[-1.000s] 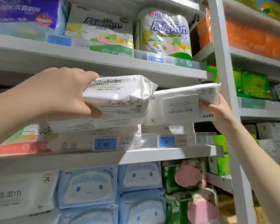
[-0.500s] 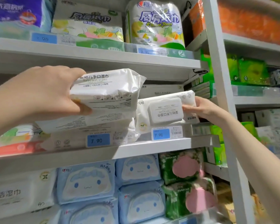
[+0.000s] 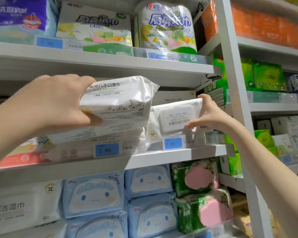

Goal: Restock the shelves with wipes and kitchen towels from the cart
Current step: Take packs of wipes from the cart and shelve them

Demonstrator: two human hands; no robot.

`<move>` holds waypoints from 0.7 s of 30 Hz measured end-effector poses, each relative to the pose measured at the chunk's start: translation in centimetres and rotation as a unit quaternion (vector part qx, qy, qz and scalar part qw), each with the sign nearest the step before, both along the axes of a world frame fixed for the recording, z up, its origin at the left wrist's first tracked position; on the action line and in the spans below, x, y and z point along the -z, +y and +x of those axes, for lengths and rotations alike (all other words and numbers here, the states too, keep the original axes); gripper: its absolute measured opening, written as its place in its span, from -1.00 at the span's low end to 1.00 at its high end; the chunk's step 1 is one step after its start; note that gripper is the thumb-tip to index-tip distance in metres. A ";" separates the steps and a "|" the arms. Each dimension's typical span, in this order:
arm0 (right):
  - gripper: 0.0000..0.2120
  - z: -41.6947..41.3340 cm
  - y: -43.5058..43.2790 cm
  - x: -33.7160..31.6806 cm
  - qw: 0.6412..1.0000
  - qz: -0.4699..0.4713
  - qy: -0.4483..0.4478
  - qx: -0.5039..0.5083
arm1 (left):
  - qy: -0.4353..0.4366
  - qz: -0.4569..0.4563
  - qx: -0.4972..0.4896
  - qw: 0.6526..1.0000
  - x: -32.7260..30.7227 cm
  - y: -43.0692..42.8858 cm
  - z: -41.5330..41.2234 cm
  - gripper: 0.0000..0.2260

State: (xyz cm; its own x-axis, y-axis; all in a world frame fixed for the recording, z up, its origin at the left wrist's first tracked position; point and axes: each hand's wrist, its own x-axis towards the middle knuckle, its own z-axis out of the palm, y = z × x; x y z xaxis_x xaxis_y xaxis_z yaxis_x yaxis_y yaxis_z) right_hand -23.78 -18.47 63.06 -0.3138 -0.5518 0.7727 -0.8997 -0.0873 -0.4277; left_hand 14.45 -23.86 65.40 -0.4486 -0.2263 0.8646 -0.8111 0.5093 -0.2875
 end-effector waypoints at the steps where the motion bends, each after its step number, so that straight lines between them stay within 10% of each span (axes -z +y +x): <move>1: 0.12 -0.1 -0.3 0.3 1.000 -0.024 0.009 0.001 | 0.004 -0.008 0.001 1.000 0.1 -0.1 0.0 -0.33; 21: 0.00 0.1 0.0 2.5 0.999 -0.031 -0.028 -0.008 | -0.047 0.010 -0.007 0.999 0.1 0.9 -0.6 -0.30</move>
